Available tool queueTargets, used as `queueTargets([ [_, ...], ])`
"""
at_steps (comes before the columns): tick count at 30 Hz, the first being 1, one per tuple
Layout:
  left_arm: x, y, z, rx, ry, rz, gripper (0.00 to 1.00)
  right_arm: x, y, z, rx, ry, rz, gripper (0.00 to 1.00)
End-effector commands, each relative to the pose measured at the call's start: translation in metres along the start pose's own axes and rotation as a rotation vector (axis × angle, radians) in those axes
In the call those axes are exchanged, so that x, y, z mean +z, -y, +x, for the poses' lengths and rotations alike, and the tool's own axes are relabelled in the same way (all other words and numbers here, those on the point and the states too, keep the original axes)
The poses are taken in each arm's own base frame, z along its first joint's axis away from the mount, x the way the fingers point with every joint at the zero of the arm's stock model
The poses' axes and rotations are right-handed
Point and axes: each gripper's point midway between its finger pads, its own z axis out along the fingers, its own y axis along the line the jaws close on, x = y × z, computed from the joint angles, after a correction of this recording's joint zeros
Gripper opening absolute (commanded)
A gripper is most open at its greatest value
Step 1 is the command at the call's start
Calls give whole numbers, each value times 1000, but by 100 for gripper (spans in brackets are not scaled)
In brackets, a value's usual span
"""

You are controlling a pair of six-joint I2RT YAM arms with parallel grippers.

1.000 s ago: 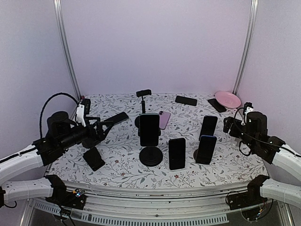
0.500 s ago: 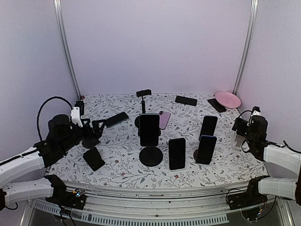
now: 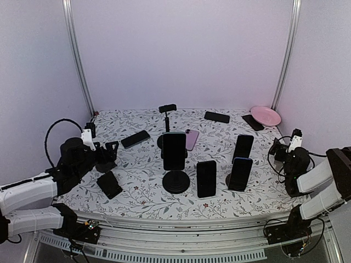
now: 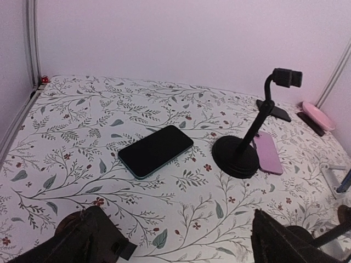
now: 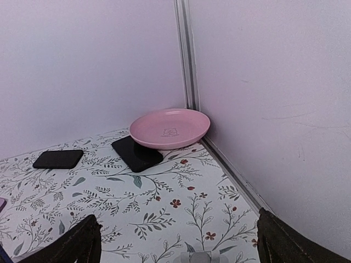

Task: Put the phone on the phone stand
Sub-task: Reset both arms

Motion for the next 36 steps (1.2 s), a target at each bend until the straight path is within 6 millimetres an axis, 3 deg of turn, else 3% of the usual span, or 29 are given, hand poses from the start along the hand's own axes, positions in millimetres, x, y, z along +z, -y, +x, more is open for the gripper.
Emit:
queueTargets([
  [1, 9, -28, -6, -17, 54, -117, 97, -9, -24, -31, -43, 173, -148, 100],
  [4, 12, -60, -10, -11, 77, -264, 97, -14, -23, -34, -67, 230, -144, 100],
  [12, 1, -130, -47, 62, 226, -580, 97, 10, -27, -23, -83, 141, -123, 99],
  [13, 2, -138, -49, 71, 224, -607, 97, 19, -30, -13, -99, 78, -125, 99],
  [18, 2, -167, -40, 70, 312, -629, 97, 22, -31, -15, -91, 84, -134, 99],
  [22, 7, -162, -38, 159, 325, -596, 97, 21, -31, -16, -89, 85, -135, 99],
  [23, 0, -156, -46, 171, 398, -573, 97, 22, -31, -16, -90, 86, -136, 99],
  [26, -14, -151, -43, 211, 486, -506, 97, 21, -31, -16, -91, 86, -136, 99],
  [28, -1, -139, -32, 236, 429, -422, 97, 21, -31, -16, -91, 86, -135, 99],
  [33, 32, -145, -24, 255, 320, -435, 97, 21, -31, -16, -91, 86, -136, 99],
  [36, 32, -146, -29, 267, 342, -454, 97, 21, -31, -16, -91, 85, -136, 99],
])
